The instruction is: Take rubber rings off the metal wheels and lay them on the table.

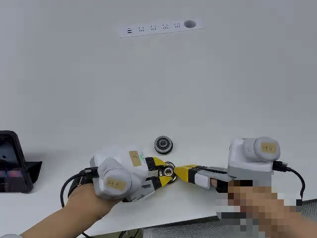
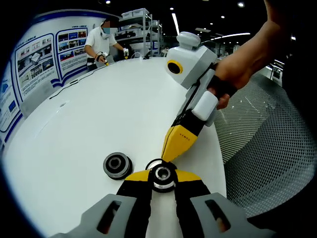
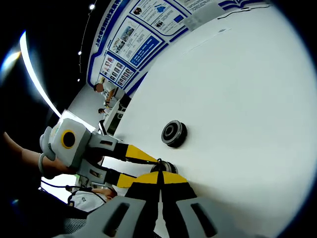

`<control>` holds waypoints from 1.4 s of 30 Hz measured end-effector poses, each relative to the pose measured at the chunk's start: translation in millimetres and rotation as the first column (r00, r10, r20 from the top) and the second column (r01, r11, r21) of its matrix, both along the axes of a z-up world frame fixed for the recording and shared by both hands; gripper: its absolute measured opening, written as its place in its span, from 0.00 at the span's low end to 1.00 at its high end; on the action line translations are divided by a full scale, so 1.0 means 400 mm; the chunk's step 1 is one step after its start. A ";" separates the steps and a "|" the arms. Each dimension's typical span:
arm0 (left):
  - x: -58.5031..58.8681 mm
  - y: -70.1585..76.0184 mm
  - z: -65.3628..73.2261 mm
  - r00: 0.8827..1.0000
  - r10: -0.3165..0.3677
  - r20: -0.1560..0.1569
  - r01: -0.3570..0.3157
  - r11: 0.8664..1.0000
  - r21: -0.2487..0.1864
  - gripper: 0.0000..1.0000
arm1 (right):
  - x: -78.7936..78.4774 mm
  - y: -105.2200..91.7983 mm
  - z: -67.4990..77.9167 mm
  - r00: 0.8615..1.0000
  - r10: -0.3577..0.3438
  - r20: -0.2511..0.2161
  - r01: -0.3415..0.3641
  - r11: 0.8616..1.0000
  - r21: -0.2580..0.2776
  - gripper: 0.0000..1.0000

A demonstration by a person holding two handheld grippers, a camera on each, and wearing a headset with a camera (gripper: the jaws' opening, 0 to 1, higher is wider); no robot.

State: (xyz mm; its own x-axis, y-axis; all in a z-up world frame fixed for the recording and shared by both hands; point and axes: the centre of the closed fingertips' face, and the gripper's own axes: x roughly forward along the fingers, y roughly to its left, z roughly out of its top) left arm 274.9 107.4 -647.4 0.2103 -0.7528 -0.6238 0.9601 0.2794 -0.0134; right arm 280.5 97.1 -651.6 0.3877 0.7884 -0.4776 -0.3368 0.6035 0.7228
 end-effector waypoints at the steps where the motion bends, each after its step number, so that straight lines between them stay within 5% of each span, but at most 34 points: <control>1: 0.001 0.001 0.004 1.000 0.004 0.003 -0.004 1.000 -0.006 0.20 | 0.000 0.000 0.000 1.000 0.000 0.001 0.000 1.000 0.001 0.02; 25: 0.016 0.071 -0.009 0.996 0.087 0.023 -0.087 0.996 0.006 0.54 | -0.011 0.016 0.055 1.000 0.008 0.017 -0.009 0.998 0.059 0.02; 33: 0.024 0.101 -0.017 0.991 0.129 0.031 -0.130 0.991 0.017 0.63 | 0.019 -0.042 0.081 0.996 -0.086 0.027 0.084 0.993 0.087 0.02; 42: 0.030 0.120 -0.018 0.986 0.164 0.023 -0.164 0.986 0.016 0.66 | 0.052 -0.127 0.064 0.983 -0.184 0.013 0.183 0.981 0.066 0.02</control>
